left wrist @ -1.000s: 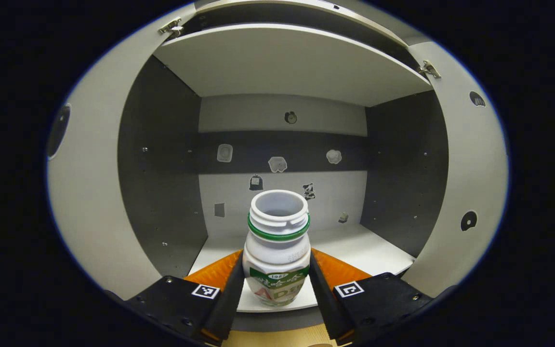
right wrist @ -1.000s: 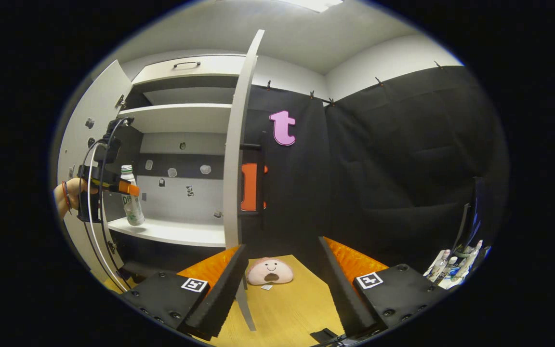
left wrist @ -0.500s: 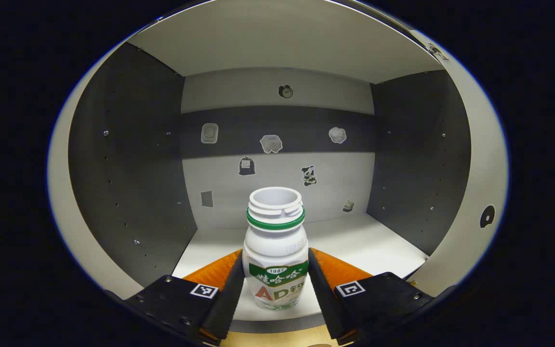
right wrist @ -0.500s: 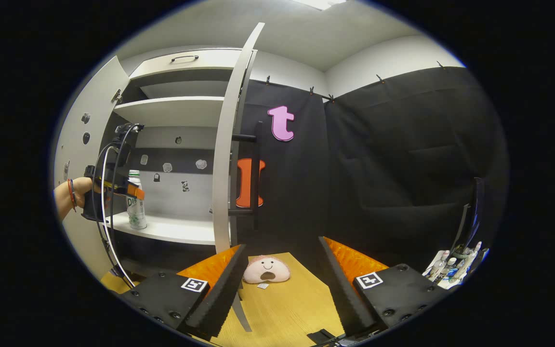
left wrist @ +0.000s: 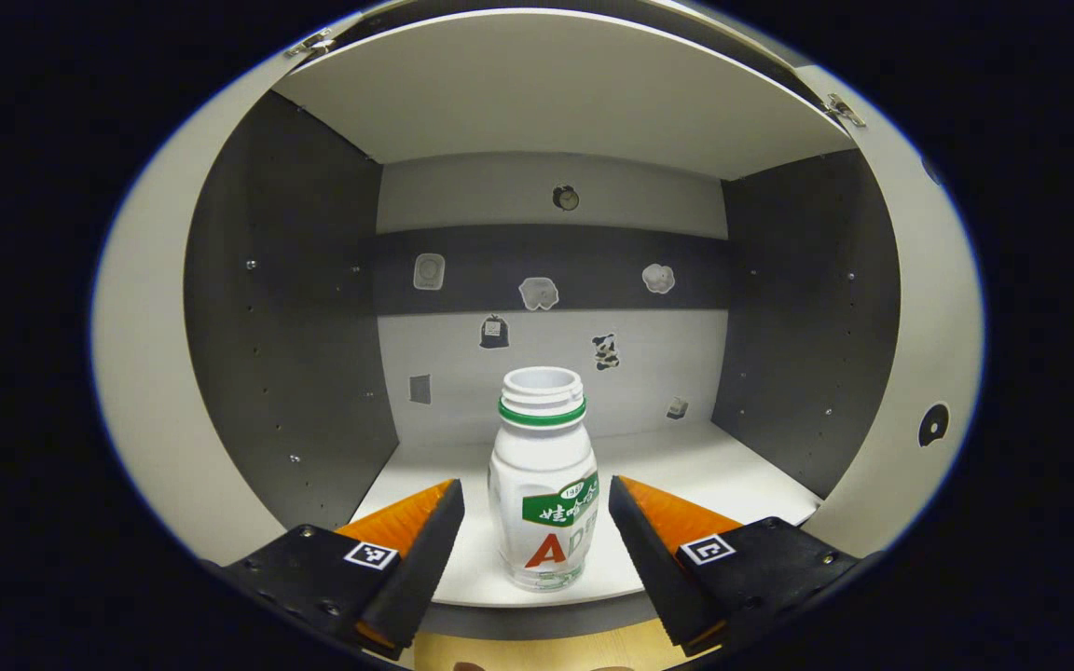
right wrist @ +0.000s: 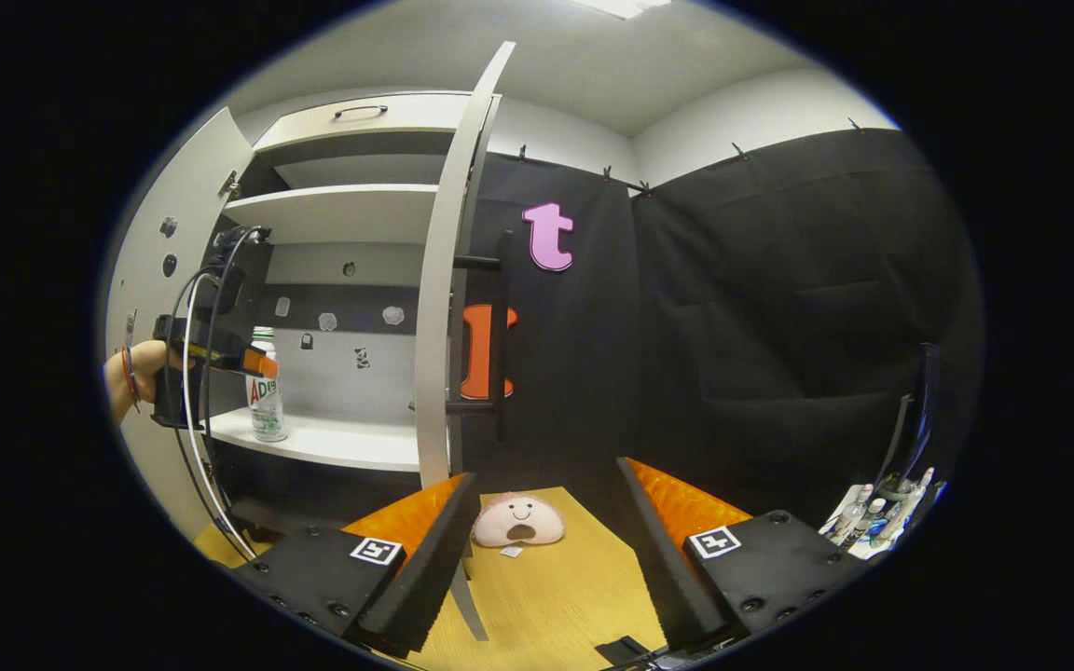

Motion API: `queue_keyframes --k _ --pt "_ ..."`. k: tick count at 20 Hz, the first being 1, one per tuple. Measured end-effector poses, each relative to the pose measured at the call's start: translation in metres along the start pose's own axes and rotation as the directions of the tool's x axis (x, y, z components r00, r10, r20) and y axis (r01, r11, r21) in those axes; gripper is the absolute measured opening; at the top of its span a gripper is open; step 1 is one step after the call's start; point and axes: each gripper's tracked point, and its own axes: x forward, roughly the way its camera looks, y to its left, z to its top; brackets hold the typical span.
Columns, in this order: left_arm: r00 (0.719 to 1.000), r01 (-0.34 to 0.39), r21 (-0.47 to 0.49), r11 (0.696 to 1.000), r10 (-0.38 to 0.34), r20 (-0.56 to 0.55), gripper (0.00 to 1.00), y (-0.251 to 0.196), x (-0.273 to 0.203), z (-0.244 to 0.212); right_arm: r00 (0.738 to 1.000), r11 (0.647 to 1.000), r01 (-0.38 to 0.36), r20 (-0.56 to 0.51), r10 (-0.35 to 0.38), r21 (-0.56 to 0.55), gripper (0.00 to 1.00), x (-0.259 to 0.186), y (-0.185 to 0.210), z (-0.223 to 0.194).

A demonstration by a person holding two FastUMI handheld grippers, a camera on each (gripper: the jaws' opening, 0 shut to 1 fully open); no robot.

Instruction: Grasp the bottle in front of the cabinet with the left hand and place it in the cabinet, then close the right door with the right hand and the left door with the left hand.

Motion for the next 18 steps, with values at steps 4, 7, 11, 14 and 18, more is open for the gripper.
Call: queue_keyframes --k 4,7,11,14,18 --pt "0.998 -0.021 -0.039 0.999 0.023 0.058 0.95 0.009 -0.046 0.011 1.0 1.0 -0.007 0.004 0.007 -0.011 0.89 -0.001 -0.002 0.005" --pt "0.993 -0.026 -0.034 0.999 0.03 0.117 0.93 0.014 -0.093 0.023 1.0 1.0 -0.009 0.017 0.009 -0.017 0.96 -0.003 -0.004 0.01" --pt "0.985 -0.015 -0.043 0.999 0.023 0.169 0.93 0.014 -0.155 0.034 0.999 0.999 -0.025 0.022 0.025 -0.029 0.95 -0.001 -0.003 0.018" --pt "0.98 -0.006 -0.055 0.998 0.016 0.197 0.93 0.014 -0.194 0.036 0.999 0.999 -0.028 0.029 0.029 -0.035 0.95 0.001 -0.009 0.024" --pt "0.974 0.001 -0.078 0.997 0.017 0.225 0.93 0.012 -0.247 0.036 0.999 0.999 -0.013 0.031 0.015 -0.039 0.96 0.006 -0.023 0.026"
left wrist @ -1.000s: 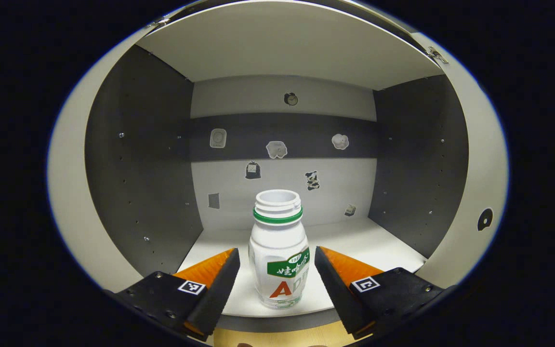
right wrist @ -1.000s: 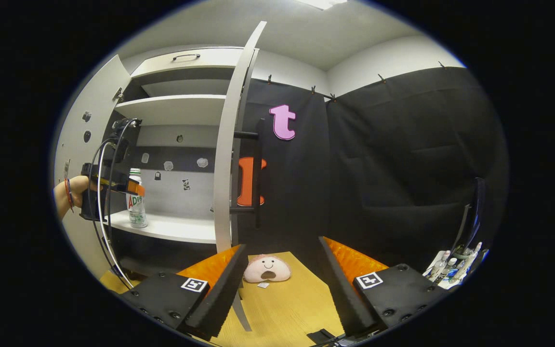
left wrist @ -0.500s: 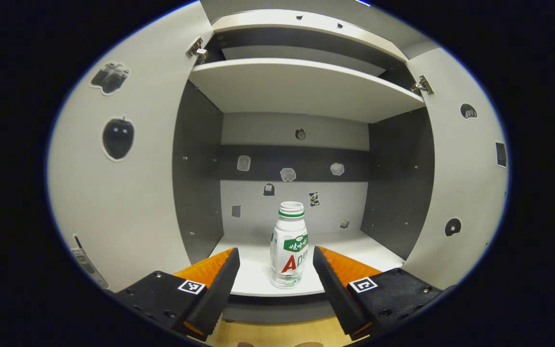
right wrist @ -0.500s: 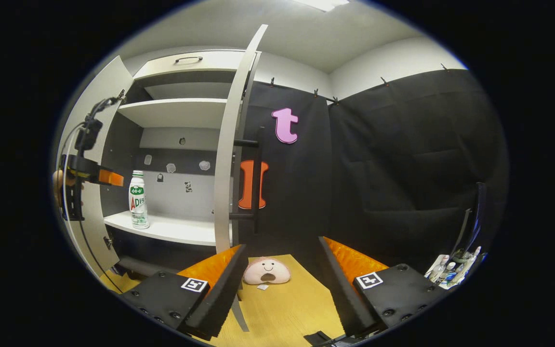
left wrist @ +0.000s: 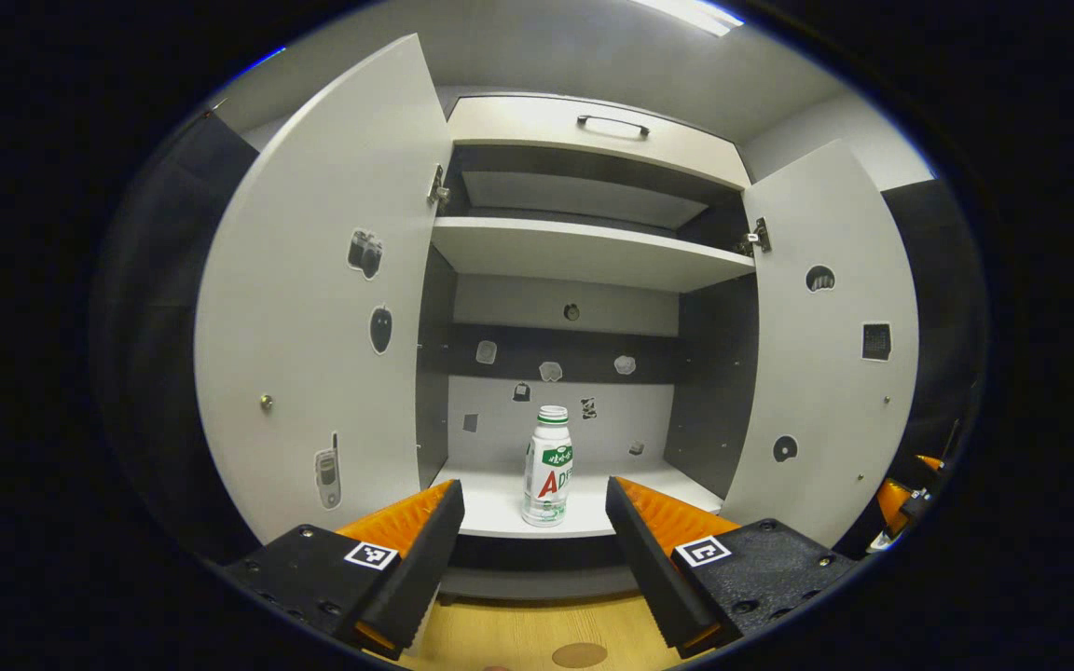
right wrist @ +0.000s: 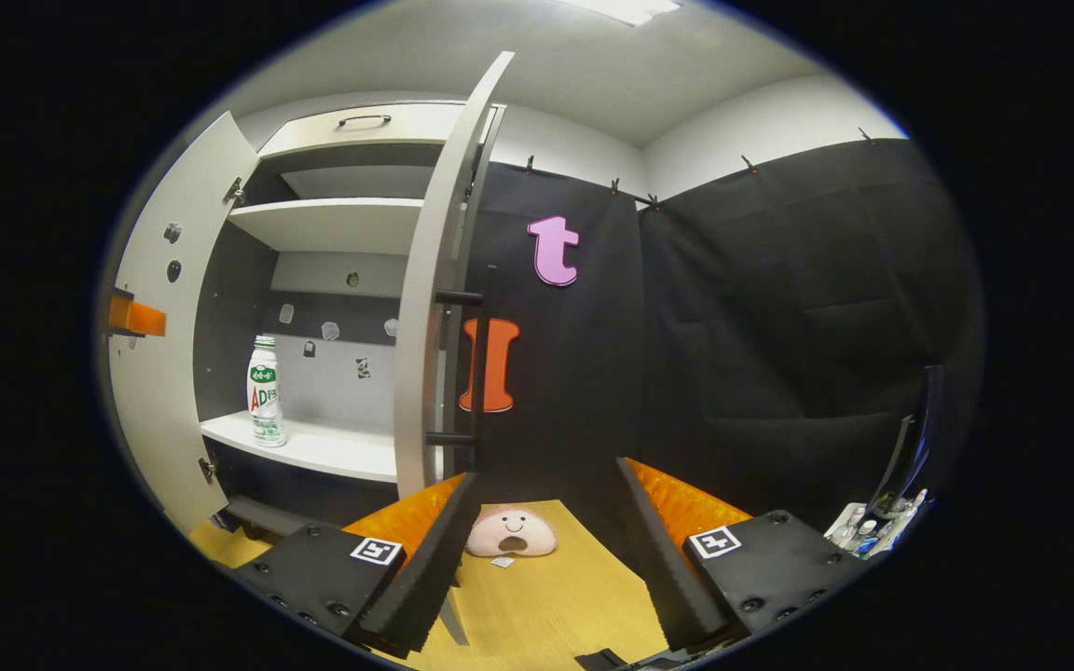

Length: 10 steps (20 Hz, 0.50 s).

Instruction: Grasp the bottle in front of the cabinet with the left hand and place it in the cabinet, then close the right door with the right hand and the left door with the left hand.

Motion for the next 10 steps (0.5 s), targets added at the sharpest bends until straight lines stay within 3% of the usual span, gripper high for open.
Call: queue_keyframes --k 10 --pt "0.997 -0.054 -0.013 0.998 0.055 0.045 0.93 0.012 -0.078 0.011 0.999 1.0 -0.014 -0.052 0.012 -0.026 0.95 0.032 0.003 -0.026"
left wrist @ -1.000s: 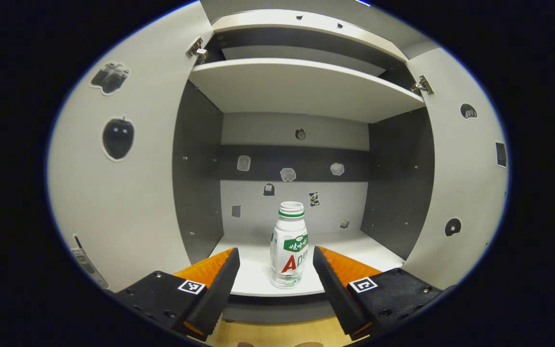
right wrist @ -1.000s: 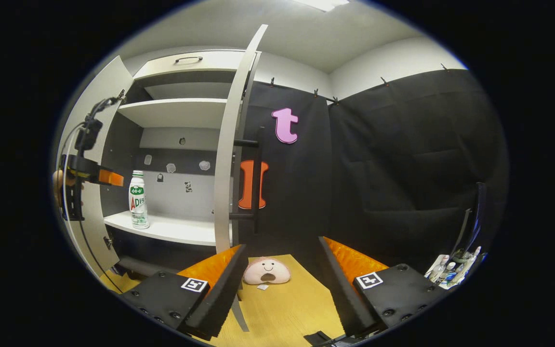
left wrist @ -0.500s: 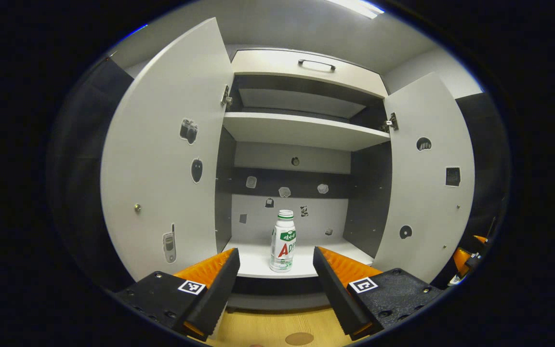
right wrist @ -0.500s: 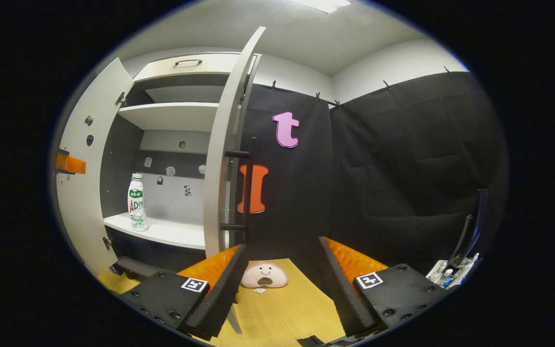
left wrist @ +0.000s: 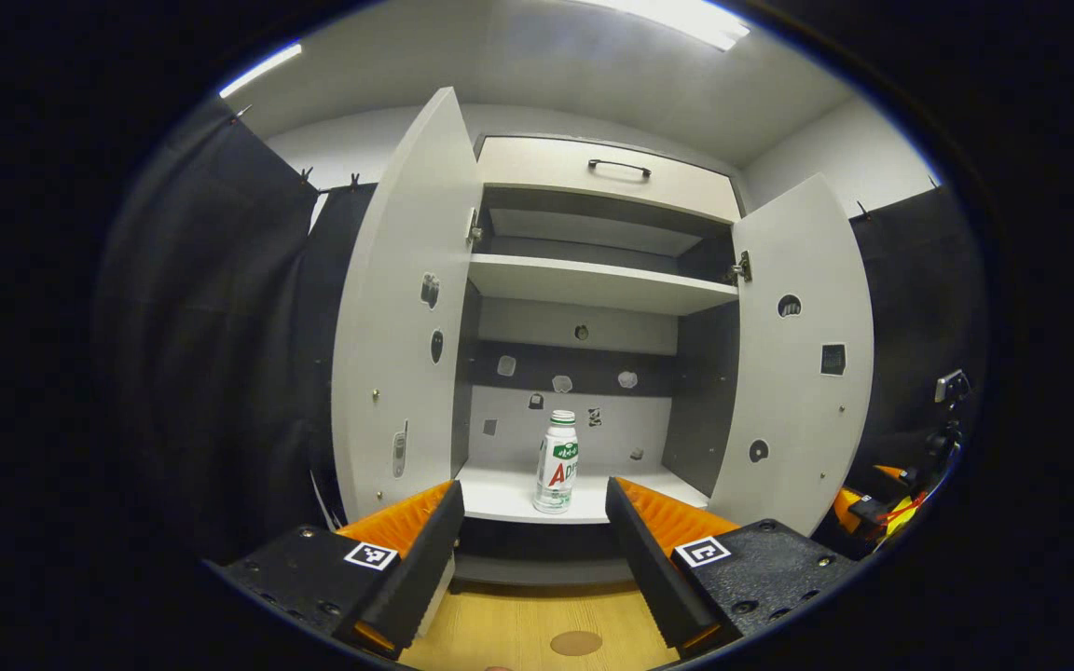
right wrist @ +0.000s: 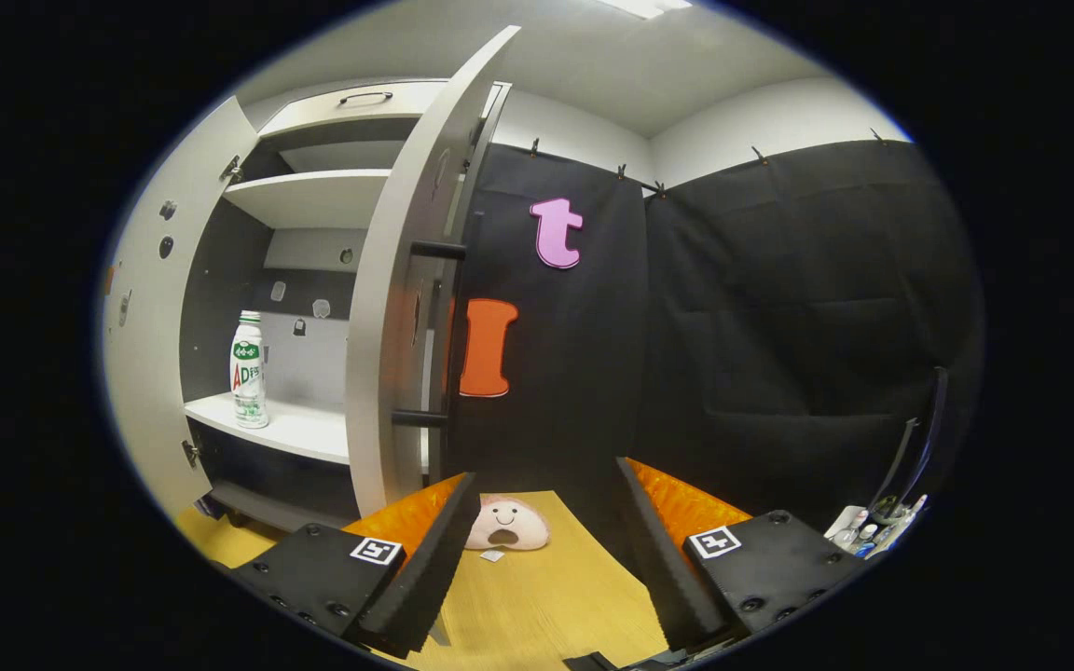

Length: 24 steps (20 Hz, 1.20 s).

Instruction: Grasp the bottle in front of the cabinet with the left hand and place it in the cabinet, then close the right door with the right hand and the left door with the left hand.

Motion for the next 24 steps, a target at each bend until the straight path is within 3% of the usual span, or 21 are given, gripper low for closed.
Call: queue_keyframes --k 18,24 --pt "1.0 0.014 0.01 1.0 -0.015 0.015 0.92 -0.007 -0.002 0.007 1.0 1.0 -0.004 -0.027 0.004 0.004 0.94 0.005 0.018 -0.012" --pt "1.0 0.005 -0.004 1.0 -0.005 0.018 0.93 -0.003 -0.005 0.008 0.996 0.996 -0.09 -0.023 0.09 0.028 0.94 -0.002 0.06 -0.01"
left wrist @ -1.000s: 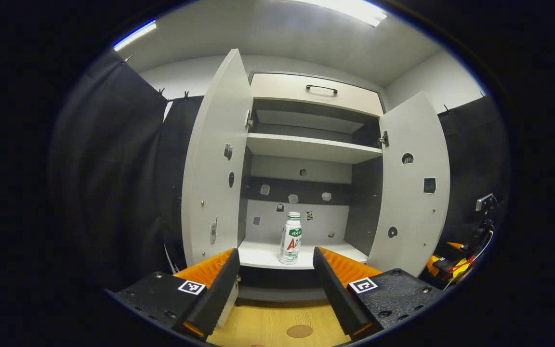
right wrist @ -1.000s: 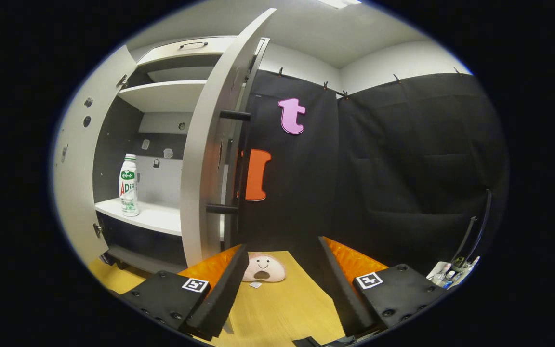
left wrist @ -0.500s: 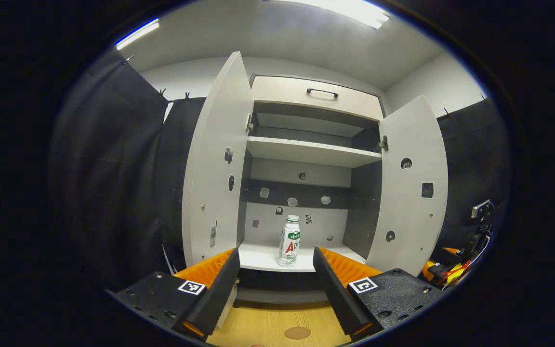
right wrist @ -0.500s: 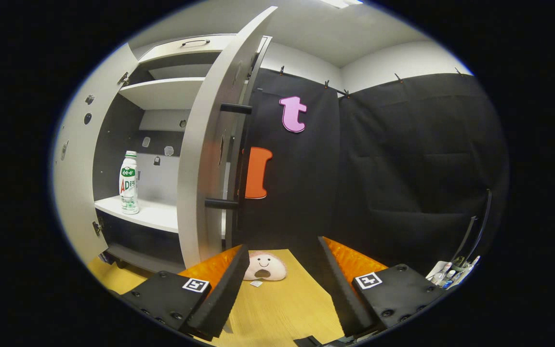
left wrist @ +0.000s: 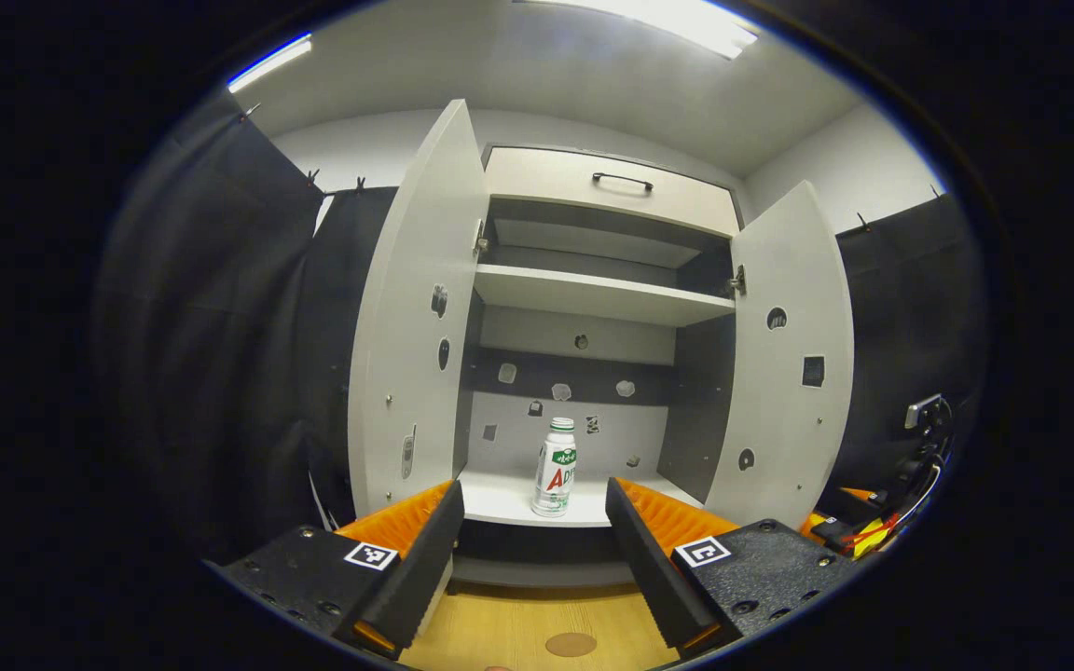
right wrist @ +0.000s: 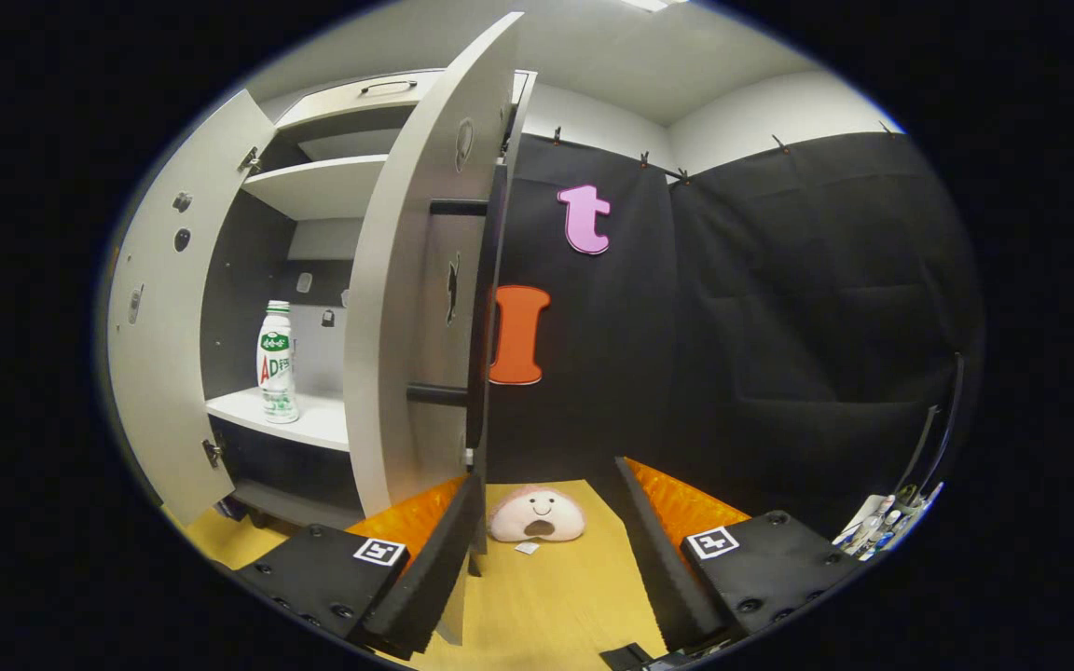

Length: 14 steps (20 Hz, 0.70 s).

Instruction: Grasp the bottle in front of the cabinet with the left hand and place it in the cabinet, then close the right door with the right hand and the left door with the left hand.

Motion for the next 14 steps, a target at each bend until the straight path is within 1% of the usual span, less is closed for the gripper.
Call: queue_keyframes --k 3,7,12,14 --pt "1.0 -0.017 0.016 1.0 0.016 0.006 0.92 0.008 -0.004 0.003 0.999 0.999 -0.036 0.004 0.036 -0.006 0.93 -0.001 0.024 0.001" --pt "0.999 -0.034 0.017 0.999 0.034 0.005 0.92 0.017 -0.006 0.003 0.998 0.998 -0.055 0.016 0.056 -0.029 0.93 0.003 0.046 0.005" --pt "0.999 -0.05 0.009 0.999 0.05 0.004 0.92 0.029 -0.008 0.002 0.996 0.996 -0.092 0.02 0.092 -0.007 0.93 0.006 0.073 0.005" --pt "0.998 -0.056 0.005 0.998 0.056 0.005 0.93 0.035 -0.008 0.002 0.993 0.994 -0.112 0.022 0.113 -0.016 0.93 0.009 0.088 0.005"
